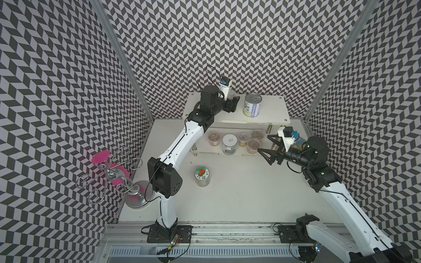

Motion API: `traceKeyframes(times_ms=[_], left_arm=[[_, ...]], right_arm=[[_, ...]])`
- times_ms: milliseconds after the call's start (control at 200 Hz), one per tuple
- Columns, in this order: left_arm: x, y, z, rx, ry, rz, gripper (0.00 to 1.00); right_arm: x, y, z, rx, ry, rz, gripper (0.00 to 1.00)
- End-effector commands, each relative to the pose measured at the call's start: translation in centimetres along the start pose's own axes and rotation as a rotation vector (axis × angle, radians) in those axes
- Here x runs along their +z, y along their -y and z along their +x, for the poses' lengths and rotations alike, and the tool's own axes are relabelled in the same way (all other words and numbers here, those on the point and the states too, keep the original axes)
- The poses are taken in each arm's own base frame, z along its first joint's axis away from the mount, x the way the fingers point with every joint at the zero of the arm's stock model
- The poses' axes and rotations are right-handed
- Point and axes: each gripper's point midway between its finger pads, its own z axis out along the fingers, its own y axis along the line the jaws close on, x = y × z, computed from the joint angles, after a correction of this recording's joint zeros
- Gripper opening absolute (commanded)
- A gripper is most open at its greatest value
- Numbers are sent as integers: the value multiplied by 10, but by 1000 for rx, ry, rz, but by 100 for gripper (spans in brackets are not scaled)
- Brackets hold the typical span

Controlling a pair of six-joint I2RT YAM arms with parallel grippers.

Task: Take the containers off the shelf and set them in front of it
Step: 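Pick up a container from the shelf.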

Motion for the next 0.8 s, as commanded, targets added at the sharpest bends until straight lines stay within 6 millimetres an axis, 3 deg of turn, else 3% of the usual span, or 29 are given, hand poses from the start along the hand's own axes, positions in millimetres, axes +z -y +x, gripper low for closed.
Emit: traceKeyframes(times_ms=[0,791], left_arm=[[-6,-4,-24,1,69,4,77],[-28,0,-30,1,93,13,59]], right_arm=[[0,-2,-22,-55,48,-1,99],[0,-3,-20,-46,48,-6,100]])
